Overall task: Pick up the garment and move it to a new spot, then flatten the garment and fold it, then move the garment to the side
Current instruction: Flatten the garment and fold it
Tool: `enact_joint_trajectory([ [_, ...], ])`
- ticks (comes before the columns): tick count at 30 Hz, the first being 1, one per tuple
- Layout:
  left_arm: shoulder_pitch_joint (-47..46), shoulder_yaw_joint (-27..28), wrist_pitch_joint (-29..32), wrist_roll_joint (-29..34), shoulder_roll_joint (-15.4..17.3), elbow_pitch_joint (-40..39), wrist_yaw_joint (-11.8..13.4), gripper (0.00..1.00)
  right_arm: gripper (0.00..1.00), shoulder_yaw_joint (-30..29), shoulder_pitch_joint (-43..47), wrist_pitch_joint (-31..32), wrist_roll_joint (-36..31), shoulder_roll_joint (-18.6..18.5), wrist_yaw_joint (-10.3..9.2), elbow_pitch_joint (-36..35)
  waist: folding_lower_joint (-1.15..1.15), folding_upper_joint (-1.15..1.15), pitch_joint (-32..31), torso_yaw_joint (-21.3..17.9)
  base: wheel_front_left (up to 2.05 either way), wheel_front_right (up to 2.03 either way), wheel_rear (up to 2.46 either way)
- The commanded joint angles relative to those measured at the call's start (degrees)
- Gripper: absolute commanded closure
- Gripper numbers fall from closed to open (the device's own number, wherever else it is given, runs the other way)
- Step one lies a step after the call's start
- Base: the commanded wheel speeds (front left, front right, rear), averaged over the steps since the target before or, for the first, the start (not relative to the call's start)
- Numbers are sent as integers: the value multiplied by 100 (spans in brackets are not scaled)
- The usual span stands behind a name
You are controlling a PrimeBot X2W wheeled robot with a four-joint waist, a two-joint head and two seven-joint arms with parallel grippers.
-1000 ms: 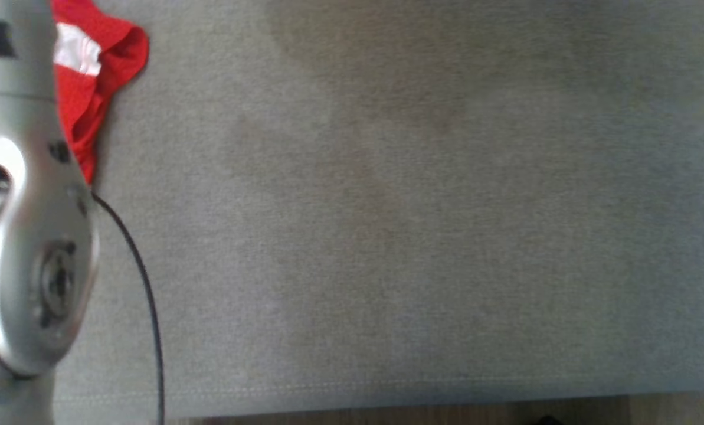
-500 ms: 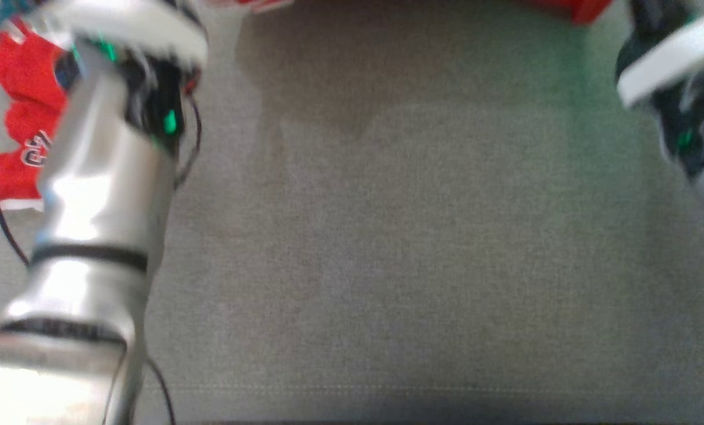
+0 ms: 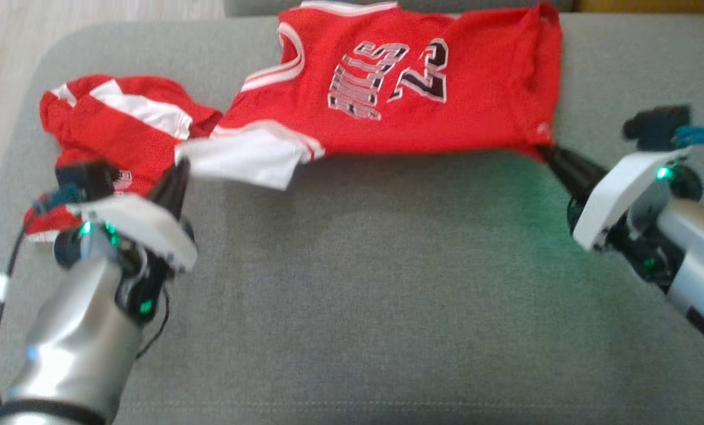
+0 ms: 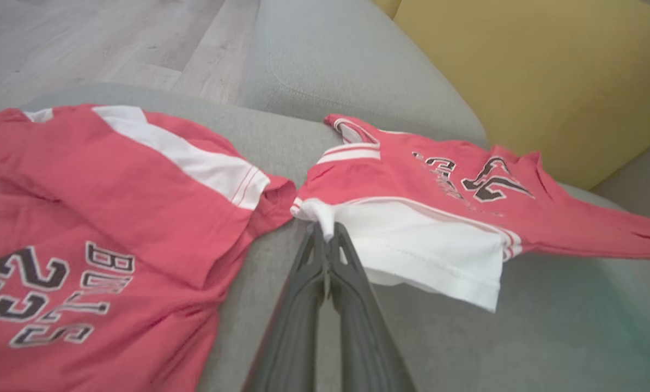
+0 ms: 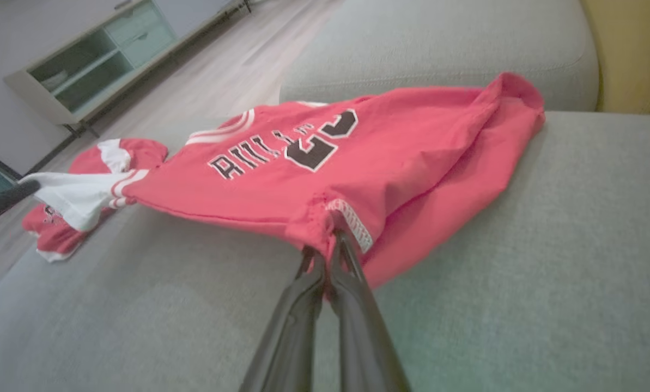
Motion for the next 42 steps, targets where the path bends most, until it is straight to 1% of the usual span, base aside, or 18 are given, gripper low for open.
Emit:
enact_joint_trajectory([
  [1, -119, 114, 1, 76, 324, -238, 3, 100, 100, 34, 66, 24, 23, -213, -4, -91, 0, 0, -111, -62, 0, 0, 0],
  [6, 380, -7, 77, 51, 541, -586, 3, 100, 100, 353, 180, 284, -30, -304, -4, -128, 0, 0, -267, -114, 0, 0, 0],
  [8, 620, -117, 148, 91, 624, -813, 3, 100, 100, 472, 237, 451, -216, -376, -4, -145, 0, 0, -345, -124, 0, 0, 0],
  [18, 1422, -541, 483, 74, 920, -1665, 3, 100, 100, 573, 560, 1062, -295, -583, -4, -315, 0, 0, -665, -149, 0, 0, 0],
  [27, 1979, -636, 916, -207, 1235, -2304, 8, 100, 100, 584, 783, 1397, -149, -764, -4, -524, 0, 0, -944, -195, 0, 0, 0],
  [35, 2423, -527, 1272, -588, 1508, -2962, 127, 100, 100, 587, 1006, 1720, -85, -981, -4, -774, 0, 0, -1088, -229, 0, 0, 0],
  [42, 2815, -549, 1621, -852, 1724, -3488, 220, 100, 100, 587, 1250, 1977, 62, -1157, -4, -1038, 0, 0, -1207, -237, 0, 0, 0],
])
